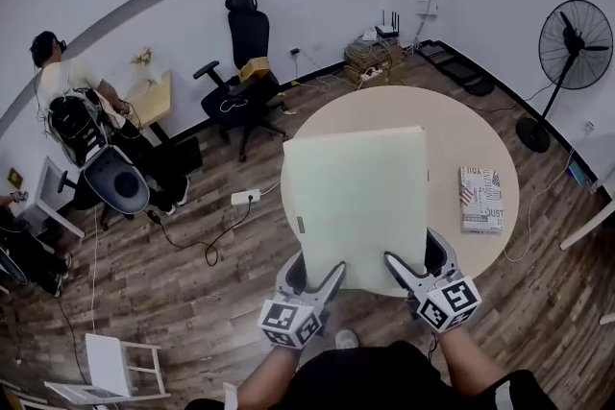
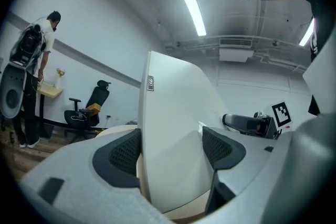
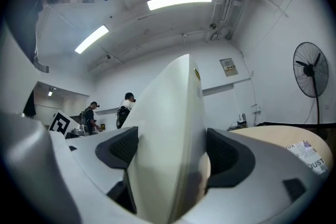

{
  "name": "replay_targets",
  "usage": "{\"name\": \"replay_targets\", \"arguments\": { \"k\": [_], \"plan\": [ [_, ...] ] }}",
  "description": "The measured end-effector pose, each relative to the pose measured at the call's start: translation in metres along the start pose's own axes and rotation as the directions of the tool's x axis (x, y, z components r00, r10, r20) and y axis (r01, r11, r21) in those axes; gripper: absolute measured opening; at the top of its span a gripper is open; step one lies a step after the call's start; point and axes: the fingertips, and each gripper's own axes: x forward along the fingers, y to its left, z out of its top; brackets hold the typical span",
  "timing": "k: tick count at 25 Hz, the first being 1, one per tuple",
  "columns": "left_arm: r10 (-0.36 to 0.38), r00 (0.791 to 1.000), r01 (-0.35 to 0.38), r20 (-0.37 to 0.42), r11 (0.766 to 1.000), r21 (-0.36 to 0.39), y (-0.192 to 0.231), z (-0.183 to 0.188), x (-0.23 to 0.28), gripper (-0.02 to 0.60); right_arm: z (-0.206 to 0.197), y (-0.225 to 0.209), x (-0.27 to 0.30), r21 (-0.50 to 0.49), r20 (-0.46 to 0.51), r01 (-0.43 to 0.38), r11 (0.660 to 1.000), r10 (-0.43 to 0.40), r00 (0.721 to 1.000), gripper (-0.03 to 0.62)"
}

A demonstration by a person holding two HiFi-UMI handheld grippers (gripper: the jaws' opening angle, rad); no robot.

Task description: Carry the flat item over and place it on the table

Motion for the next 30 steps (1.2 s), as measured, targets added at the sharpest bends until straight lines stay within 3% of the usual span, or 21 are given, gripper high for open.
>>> {"name": "replay_targets", "arguments": {
  "k": [11, 23, 30],
  "plan": [
    [-0.106, 0.989, 0.103, -0.104, 0.994, -0.032, 0.006, -0.029, 0.064, 0.351, -0.025, -0.054, 0.008, 0.053, -0.048, 0.133, 0.990, -0.131, 0.990, 0.368],
    [-0.084, 0.971, 0.071, -0.222, 0.995, -0.066, 0.016, -0.058, 0.141, 0.351, -0.054, -0.135, 0.040, 0.154, -0.135, 0.152, 0.976, -0.132, 0.982, 0.367],
    [-0.073, 0.935, 0.035, -0.348, 0.993, -0.115, 0.023, -0.109, 0.176, 0.351, -0.108, -0.180, 0.049, 0.256, -0.241, 0.185, 0.949, -0.123, 0.963, 0.368]
  ]
}}
